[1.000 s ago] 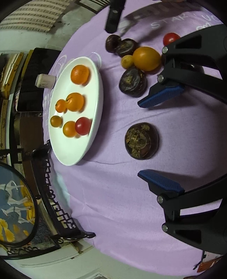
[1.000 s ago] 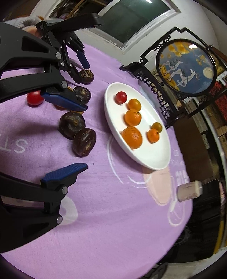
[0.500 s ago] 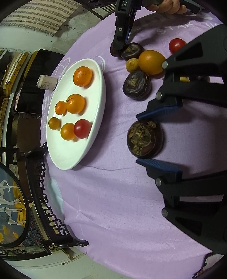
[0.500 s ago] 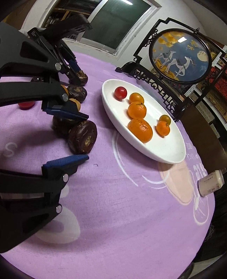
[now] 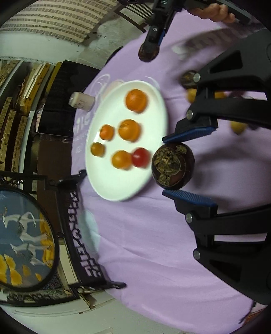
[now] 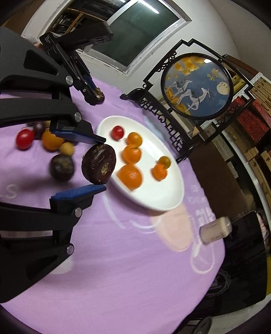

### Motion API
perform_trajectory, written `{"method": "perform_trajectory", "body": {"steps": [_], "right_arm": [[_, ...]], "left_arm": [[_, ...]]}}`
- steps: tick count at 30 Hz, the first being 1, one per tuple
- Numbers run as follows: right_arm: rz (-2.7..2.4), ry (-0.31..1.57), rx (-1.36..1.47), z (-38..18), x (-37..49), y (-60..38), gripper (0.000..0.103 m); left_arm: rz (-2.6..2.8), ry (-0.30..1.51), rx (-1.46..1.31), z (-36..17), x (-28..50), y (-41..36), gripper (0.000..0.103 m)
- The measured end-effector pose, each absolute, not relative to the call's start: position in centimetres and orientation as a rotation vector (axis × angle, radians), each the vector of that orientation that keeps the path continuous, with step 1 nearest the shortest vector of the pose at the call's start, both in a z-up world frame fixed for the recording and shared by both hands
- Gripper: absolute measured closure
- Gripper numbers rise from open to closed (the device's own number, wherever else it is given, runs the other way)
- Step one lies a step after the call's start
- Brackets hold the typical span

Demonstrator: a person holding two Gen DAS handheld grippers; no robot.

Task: Organize fruits
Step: 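Grasp a water chestnut with the left tool while the right tool grasps another, then place both water chestnuts onto the white plate and open the tools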

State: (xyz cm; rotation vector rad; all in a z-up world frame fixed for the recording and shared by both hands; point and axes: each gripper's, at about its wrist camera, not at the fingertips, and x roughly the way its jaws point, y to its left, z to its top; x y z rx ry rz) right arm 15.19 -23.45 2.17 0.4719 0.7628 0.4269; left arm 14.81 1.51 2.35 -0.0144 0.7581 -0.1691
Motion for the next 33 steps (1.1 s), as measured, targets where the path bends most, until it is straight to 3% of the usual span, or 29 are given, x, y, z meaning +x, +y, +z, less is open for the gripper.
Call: {"method": "perform_trajectory", "body": {"steps": [11,13,14,15,16,24,26,33], "right_arm": [[0.355,0.798,0.422,0.7,23.9,-21.3,0.062],[0.343,0.79,0.433,0.5,24.4,-21.5,0.06],[0.343,0.79,0.434,0.4,24.6,-21.7,0.053],[0.339,0.783,0.436,0.3,24.6,-21.9,0.045],[0.336,0.774,0.436,0.3,24.5,-22.1,0.044],[0.34,0.788,0.45,0.5,23.2,-22.9,0.044],[0.348,0.79,0.44,0.6,22.3,-22.8,0.044],[0.375,0.761,0.392,1.2,17.0,-22.4,0.042]], "left_arm": [[-0.257,0.826,0.038,-0.2,20.3,-4.1,0.057],[-0.254,0.814,0.03,-0.1,20.8,-4.0,0.053],[-0.256,0.811,0.026,-0.1,20.9,-3.9,0.05],[-0.257,0.806,0.018,0.0,20.9,-3.7,0.048],[-0.258,0.804,0.015,0.1,20.8,-3.6,0.048],[-0.23,0.791,0.011,0.1,19.3,-2.1,0.044],[-0.206,0.775,0.02,0.6,18.2,-1.7,0.034],[-0.203,0.734,-0.01,1.7,14.6,-0.3,0.034]]}}
